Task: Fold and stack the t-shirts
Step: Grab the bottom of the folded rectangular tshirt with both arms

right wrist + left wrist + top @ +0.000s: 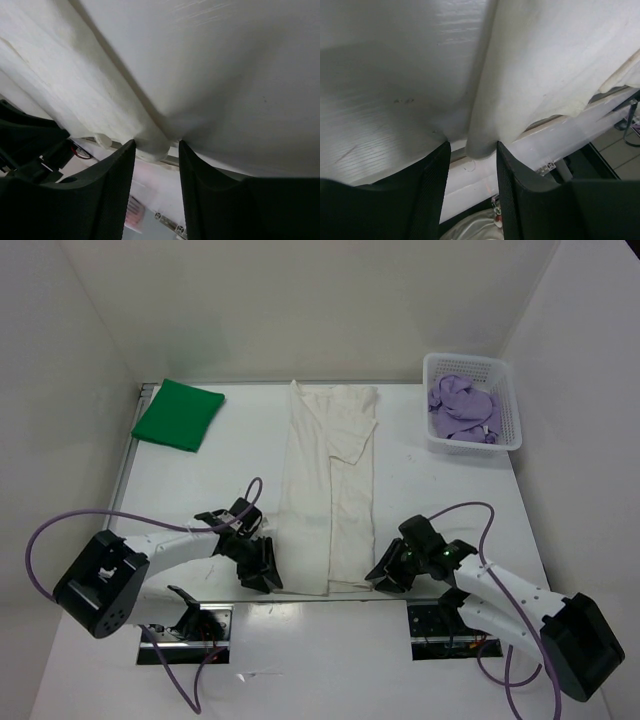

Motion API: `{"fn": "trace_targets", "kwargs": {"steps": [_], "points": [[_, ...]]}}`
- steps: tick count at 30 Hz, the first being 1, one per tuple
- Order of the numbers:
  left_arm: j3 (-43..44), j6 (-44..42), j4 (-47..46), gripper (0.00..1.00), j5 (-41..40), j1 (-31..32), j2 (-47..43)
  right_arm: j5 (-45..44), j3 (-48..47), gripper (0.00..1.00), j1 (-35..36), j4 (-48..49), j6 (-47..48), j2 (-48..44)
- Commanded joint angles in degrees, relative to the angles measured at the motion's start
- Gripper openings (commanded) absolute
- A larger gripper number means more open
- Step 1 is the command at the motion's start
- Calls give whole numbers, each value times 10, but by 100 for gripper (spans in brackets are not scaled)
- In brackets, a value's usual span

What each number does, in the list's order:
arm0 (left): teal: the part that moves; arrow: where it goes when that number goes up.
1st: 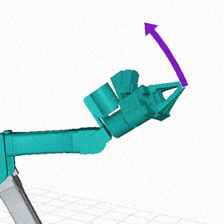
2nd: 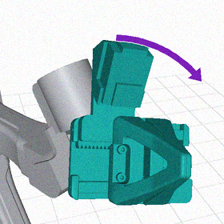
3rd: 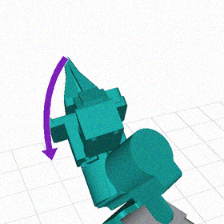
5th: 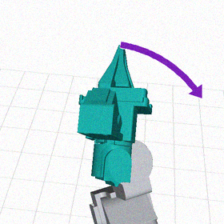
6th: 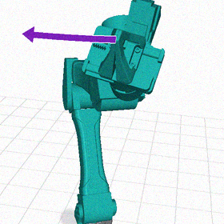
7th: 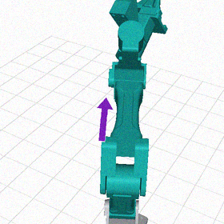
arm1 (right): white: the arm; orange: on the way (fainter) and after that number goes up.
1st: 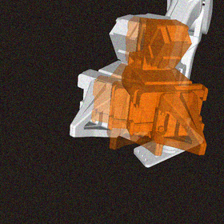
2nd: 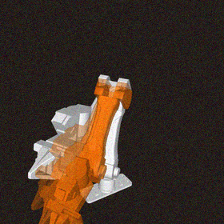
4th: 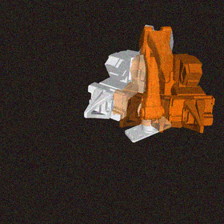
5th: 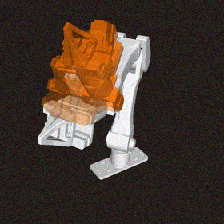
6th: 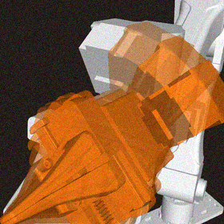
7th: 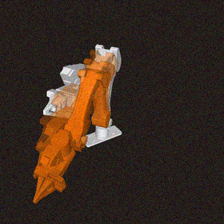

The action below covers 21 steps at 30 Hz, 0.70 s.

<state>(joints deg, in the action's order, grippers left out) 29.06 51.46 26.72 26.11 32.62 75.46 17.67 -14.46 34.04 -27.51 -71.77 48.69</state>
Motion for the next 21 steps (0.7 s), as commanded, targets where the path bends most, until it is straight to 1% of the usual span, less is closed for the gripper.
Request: {"fn": "trace_targets", "kwargs": {"steps": [1,2,3,6,7,10,11,12,13,14,15,16,17,18,19,20,21], "points": [[-15,20,-35,49,11,4,7,-4,0,44,10,34,-1,31],[-15,25,-50,48,16,4,7,-4,-6,43,10,39,5,47],[-15,25,-58,44,16,4,13,-4,-6,41,10,52,5,55],[-1,18,-63,34,15,4,24,-4,-28,29,10,52,17,76],[4,18,-63,27,15,4,24,-4,-28,22,10,43,25,77],[15,3,-63,13,26,4,29,-4,-35,10,16,18,25,59],[15,3,-43,7,32,4,29,16,-29,4,25,18,14,49],[25,-2,-31,5,39,4,20,24,-29,3,42,9,6,23],[30,-2,-9,4,40,4,0,25,-36,3,42,-33,6,9],[44,-2,3,2,54,-4,-1,25,-50,1,47,-53,14,-4],[54,-14,13,0,66,-34,-1,25,-77,1,47,-78,14,-12],[63,-15,18,0,75,-53,-7,25,-92,1,42,-87,25,-7],[73,-21,25,0,75,-70,-7,18,-128,1,32,-93,57,5],[106,-30,25,0,75,-85,-7,18,-149,1,18,-99,82,24],[128,-36,25,0,67,-112,3,18,-169,1,-28,-105,108,66],[149,-41,25,0,60,-127,10,18,-204,1,-54,-105,154,82],[168,-46,15,0,60,-141,20,18,-218,1,-77,-92,173,95]]}}
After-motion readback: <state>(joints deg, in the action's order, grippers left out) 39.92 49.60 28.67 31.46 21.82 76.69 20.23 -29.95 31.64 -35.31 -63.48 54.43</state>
